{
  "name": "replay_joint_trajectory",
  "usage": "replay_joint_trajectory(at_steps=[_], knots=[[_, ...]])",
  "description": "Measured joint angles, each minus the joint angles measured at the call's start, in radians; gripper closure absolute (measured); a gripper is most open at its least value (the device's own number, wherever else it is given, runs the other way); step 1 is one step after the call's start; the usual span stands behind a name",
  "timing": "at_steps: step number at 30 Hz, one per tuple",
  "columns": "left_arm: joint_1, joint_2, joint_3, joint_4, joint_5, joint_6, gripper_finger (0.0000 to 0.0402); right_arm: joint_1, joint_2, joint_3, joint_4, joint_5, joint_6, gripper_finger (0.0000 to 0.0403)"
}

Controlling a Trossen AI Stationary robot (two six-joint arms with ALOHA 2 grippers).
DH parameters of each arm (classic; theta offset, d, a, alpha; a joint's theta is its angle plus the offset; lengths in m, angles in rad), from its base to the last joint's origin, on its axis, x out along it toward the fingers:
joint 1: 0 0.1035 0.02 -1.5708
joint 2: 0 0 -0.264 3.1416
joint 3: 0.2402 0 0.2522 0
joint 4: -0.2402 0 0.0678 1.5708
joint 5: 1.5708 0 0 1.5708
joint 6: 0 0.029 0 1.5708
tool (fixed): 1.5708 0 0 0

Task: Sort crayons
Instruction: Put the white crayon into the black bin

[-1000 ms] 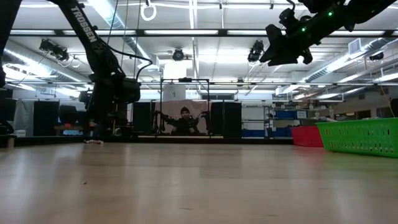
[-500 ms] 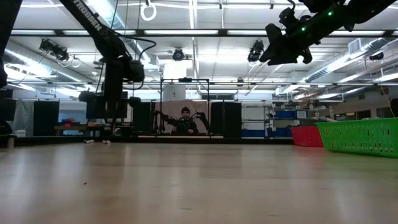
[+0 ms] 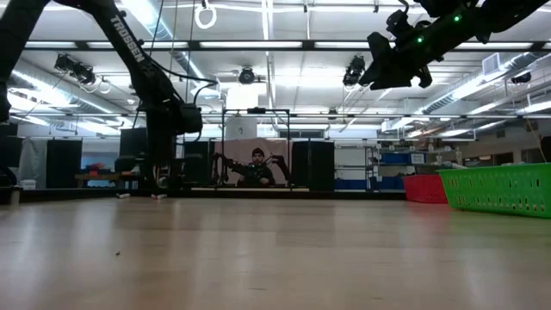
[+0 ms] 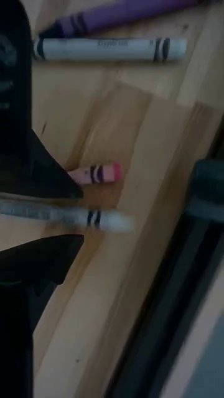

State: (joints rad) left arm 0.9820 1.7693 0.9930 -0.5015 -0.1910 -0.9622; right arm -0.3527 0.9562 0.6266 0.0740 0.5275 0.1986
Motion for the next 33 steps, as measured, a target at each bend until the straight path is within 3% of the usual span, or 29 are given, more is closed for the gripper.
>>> replay_joint_trajectory(at_steps=[11, 18, 22, 26, 33], knots=[[-0.037, 0.015, 0.001, -0.004, -0.033, -0.012, 0.0294, 0.0, 0.0, 0.0, 0.003, 0.0, -0.018, 0.0214], [-0.105, 0.016, 0.001, -0.013, -0.051, 0.123, 0.0379, 0.0, -0.001, 0.0, 0.011, -0.01, -0.041, 0.0214], [-0.114, 0.008, 0.011, -0.011, 0.004, 0.252, 0.0384, 0.018, -0.022, 0.0, 0.024, -0.043, -0.119, 0.0214], [-0.166, -0.097, 0.017, -0.043, 0.104, 0.39, 0.0387, 0.073, -0.057, 0.0, 0.047, -0.081, -0.22, 0.0214], [-0.382, -0.423, 0.022, -0.079, 0.06, 0.403, 0.0397, 0.158, -0.054, 0.0, 0.146, -0.16, -0.304, 0.0214]])
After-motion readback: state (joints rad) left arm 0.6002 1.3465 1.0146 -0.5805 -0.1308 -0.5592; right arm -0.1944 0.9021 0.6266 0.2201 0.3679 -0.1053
